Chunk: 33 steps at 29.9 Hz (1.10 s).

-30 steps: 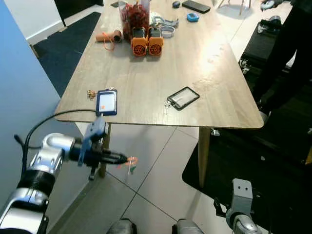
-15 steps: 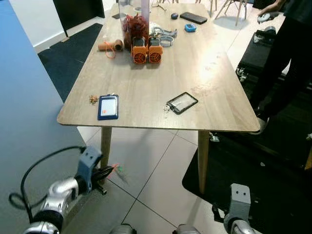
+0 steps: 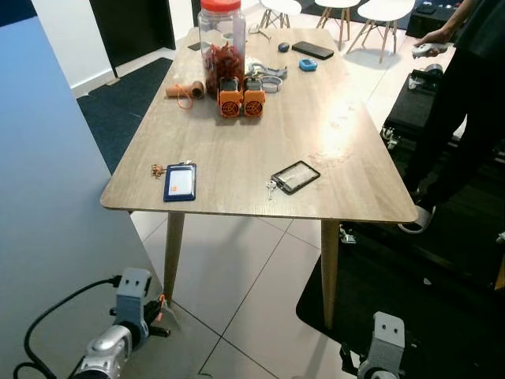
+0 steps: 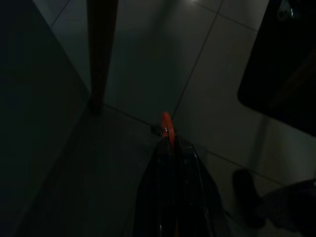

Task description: Hang keys on a hook

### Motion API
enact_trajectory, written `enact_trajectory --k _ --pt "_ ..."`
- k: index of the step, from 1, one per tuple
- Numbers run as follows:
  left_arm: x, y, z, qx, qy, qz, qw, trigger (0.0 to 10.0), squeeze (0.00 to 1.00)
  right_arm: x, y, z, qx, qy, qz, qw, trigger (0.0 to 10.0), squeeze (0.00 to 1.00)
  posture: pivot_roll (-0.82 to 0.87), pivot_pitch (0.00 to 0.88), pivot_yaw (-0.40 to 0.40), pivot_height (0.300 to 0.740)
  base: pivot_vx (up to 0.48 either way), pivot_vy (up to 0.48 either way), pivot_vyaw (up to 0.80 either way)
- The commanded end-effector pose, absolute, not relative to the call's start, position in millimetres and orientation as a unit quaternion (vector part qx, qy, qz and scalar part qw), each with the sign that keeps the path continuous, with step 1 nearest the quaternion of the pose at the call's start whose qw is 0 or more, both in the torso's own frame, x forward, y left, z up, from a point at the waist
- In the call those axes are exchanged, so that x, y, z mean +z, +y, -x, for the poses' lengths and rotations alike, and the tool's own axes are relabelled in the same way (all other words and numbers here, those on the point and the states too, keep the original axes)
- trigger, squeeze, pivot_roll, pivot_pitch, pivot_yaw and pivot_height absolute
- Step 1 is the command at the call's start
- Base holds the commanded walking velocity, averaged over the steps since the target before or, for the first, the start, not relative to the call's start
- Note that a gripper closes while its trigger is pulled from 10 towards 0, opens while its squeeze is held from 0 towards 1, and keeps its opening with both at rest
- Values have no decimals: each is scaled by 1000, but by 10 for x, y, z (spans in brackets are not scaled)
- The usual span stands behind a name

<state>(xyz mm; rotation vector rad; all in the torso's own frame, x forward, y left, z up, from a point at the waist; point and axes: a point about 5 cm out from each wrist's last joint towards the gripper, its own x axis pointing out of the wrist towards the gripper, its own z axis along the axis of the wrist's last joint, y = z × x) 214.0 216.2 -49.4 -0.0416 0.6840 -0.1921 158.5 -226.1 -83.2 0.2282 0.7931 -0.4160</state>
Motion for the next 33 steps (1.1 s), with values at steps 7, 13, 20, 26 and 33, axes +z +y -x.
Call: enact_trajectory --k 7,13,20,26,33 --pt "-488 2031 -2229 -66 321 -13 945 10000 0 -679 -2374 -1783 -239 310 -131 911 10000 0 48 24 18 740 0 0 0" --pt "-482 1850 -2309 -94 325 -48 940 10000 0 -635 -2077 -2010 -116 318 -99 936 10000 0 49 30 22 740 0 0 0" --pt "-440 1689 -2396 -128 312 -61 939 10000 0 -605 -1736 -2128 5 314 -93 945 10000 0 56 42 24 740 0 0 0" --pt "-410 1650 -2424 -149 298 -61 941 10000 0 -653 -1676 -2073 21 334 -68 940 10000 0 62 51 25 740 0 0 0" --pt "-453 1684 -2312 -177 301 -22 937 10000 0 -789 -1837 -1814 -38 374 -73 924 10000 0 63 50 26 740 0 0 0"
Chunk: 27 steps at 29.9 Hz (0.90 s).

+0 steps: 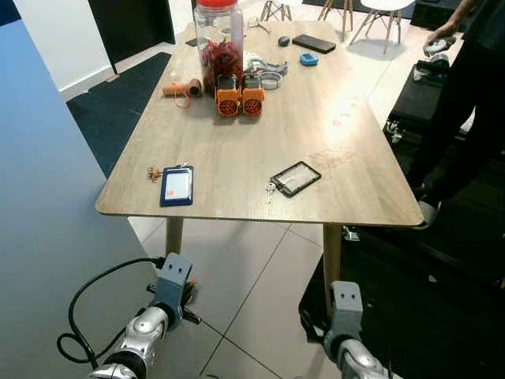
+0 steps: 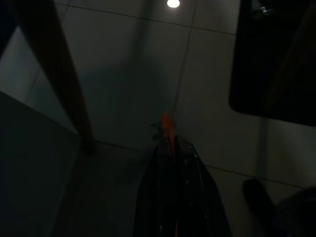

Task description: Hang keys on a hook

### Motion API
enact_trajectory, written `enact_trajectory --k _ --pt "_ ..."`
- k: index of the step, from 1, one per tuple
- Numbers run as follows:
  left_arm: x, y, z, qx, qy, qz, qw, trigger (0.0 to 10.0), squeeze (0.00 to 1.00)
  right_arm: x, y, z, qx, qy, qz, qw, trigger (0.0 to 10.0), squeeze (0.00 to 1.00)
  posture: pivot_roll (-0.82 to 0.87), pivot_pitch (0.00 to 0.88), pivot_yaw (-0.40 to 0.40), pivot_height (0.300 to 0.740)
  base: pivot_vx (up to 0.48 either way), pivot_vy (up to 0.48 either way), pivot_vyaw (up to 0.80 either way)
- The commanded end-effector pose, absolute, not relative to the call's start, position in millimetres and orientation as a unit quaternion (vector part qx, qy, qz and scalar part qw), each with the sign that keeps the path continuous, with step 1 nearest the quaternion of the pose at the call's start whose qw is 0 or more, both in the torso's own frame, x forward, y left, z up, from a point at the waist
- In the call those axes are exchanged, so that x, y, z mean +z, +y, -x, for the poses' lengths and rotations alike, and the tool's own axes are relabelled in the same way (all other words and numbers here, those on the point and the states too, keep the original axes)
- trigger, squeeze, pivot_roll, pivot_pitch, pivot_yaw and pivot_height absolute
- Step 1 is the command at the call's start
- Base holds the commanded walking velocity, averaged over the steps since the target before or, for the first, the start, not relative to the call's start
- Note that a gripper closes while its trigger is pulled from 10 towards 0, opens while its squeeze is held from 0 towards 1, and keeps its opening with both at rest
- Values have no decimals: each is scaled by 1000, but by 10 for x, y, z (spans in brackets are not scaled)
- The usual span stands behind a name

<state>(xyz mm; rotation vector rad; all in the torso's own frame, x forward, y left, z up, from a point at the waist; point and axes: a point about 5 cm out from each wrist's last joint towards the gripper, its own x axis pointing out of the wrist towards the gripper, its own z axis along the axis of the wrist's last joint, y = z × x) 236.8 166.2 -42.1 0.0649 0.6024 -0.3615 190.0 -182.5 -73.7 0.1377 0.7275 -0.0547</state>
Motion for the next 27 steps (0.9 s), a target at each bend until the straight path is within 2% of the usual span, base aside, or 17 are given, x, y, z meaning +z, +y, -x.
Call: enact_trajectory --k 1,6,27 --pt "-462 1693 -2298 -178 304 -22 936 10000 0 -806 -1845 -1780 -38 380 -73 922 10000 0 62 49 28 740 0 0 0" --pt "-470 1760 -2293 -152 307 -27 939 10000 0 -852 -1869 -1678 -38 395 -70 915 10000 0 62 47 24 740 0 0 188" --pt "-503 1843 -2256 -114 319 -17 941 10000 0 -821 -1875 -1755 -18 396 -40 917 10000 0 65 47 12 740 0 0 800"
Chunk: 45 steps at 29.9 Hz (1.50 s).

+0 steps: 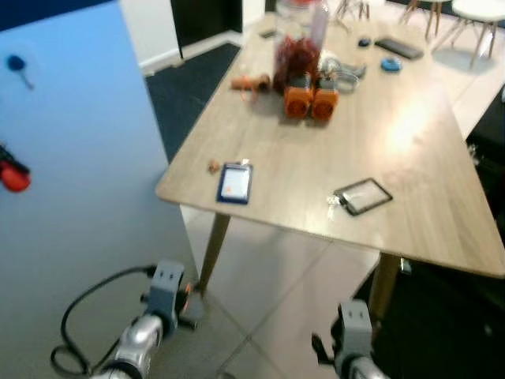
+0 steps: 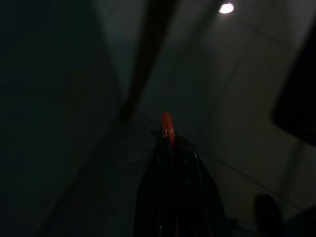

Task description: Hang keys on a hook

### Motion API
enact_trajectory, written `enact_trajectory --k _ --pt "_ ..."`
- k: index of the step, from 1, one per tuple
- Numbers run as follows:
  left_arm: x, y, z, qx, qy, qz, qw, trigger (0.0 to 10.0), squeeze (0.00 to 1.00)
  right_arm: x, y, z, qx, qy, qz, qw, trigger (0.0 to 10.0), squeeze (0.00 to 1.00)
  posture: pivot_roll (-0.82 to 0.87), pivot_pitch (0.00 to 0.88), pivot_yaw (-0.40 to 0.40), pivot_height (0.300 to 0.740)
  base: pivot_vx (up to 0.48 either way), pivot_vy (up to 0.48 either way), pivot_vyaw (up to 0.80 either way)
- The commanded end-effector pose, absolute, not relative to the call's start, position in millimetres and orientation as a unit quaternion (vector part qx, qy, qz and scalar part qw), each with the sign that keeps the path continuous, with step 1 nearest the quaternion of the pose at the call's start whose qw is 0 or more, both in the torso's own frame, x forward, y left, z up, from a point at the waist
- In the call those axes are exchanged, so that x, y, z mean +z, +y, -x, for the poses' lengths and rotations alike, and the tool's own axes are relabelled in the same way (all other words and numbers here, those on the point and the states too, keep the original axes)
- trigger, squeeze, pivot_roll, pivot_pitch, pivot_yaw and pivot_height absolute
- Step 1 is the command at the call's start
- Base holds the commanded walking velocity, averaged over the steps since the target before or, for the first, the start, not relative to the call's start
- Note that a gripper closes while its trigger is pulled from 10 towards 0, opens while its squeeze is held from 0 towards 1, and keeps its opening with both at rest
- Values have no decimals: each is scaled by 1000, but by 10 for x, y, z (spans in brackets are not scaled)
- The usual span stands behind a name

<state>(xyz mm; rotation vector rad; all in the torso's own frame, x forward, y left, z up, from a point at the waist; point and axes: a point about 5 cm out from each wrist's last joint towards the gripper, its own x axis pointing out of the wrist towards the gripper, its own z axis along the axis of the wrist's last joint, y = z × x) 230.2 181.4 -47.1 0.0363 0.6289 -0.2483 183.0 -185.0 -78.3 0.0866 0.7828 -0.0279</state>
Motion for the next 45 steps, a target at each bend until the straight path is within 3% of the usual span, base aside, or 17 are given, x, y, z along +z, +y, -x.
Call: enact_trajectory --k 1,20,38,40,45 --pt "-505 1845 -2252 -113 319 -17 941 10000 0 -822 -1876 -1752 -17 396 -39 917 10000 0 64 46 12 740 0 0 800" --pt "-548 1908 -2240 -76 353 -31 932 10000 0 -832 -1877 -1736 -15 402 -34 915 10000 0 68 47 9 740 0 0 800" --pt "-514 1814 -2289 -96 334 -39 937 10000 0 -864 -1895 -1661 -45 407 -53 911 10000 0 58 46 5 740 0 0 800" --pt "-503 1794 -2302 -103 328 -40 938 10000 0 -879 -1937 -1628 -87 409 -89 904 10000 0 57 49 4 740 0 0 0" --pt "-493 1770 -2316 -110 325 -40 938 10000 0 -888 -1942 -1604 -93 410 -92 903 10000 0 57 52 5 740 0 0 0"
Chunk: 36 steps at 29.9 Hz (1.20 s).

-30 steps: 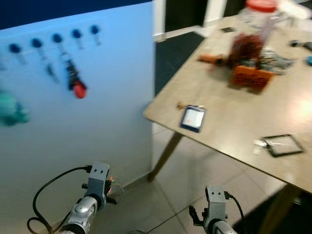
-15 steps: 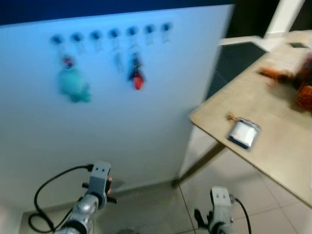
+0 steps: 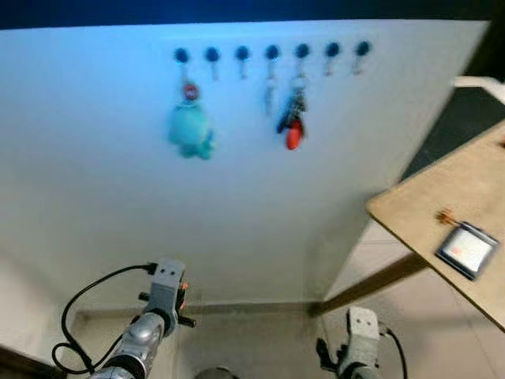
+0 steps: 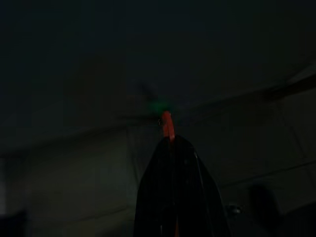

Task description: Hang keys on a hook

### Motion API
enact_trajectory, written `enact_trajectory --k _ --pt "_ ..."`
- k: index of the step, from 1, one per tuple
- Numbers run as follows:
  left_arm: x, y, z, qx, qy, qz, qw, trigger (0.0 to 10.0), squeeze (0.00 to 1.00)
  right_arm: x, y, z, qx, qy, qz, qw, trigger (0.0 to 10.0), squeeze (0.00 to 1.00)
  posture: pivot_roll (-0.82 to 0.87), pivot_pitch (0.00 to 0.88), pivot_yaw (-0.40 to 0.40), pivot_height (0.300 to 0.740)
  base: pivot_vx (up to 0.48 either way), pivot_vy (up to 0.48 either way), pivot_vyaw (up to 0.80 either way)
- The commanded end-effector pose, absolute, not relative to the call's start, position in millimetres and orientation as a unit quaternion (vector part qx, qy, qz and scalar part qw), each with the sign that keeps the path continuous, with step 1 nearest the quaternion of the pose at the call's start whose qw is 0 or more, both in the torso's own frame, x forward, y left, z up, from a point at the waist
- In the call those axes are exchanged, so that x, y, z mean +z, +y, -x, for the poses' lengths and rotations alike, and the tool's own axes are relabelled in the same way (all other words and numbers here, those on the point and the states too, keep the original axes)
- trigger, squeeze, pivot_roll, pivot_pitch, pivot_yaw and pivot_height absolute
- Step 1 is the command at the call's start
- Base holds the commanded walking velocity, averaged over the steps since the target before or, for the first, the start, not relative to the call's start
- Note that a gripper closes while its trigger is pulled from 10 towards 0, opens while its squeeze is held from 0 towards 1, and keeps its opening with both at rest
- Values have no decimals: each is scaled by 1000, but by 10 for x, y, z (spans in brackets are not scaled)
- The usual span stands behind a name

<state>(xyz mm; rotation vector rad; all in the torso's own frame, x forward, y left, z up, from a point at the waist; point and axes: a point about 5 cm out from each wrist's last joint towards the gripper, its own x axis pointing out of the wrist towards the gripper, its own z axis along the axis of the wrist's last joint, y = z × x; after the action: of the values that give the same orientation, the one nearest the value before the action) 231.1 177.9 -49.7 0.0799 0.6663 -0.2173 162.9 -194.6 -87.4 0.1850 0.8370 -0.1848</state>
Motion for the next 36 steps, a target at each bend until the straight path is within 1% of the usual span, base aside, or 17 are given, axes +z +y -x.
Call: enact_trajectory --k 1,6,13,15,21,25,33,34,36 --pt "-492 1767 -2318 -112 325 -40 938 10000 0 -890 -1938 -1600 -92 410 -93 902 10000 0 55 54 10 740 0 0 0" --pt "-496 1754 -2315 -116 328 -35 937 10000 0 -896 -1933 -1586 -95 411 -96 902 10000 0 56 56 12 740 0 0 0" --pt "-501 1763 -2301 -117 326 -37 937 10000 0 -901 -1931 -1575 -94 413 -96 901 10000 0 62 61 6 740 0 471 0" --pt "-486 1772 -2309 -117 317 -46 940 10000 0 -899 -1933 -1581 -93 413 -95 901 10000 0 62 62 4 740 0 0 0" --pt "-474 1794 -2322 -103 312 -30 944 10000 0 -892 -1930 -1601 -90 412 -95 902 10000 0 64 62 2 740 0 0 0" --pt "-461 1784 -2333 -116 308 -38 944 10000 0 -886 -1929 -1614 -89 411 -94 903 10000 0 62 63 3 740 0 0 0" --pt "-476 1757 -2309 -121 308 -40 943 10000 0 -887 -1935 -1609 -87 411 -93 903 10000 0 62 67 0 740 0 -480 0" --pt "-481 1763 -2305 -111 310 -26 944 10000 0 -888 -1937 -1604 -87 411 -92 903 10000 0 62 67 0 740 0 0 0" --pt "-481 1780 -2309 -98 311 -24 945 10000 0 -890 -1938 -1600 -86 412 -92 902 10000 0 63 66 -2 740 0 0 0"
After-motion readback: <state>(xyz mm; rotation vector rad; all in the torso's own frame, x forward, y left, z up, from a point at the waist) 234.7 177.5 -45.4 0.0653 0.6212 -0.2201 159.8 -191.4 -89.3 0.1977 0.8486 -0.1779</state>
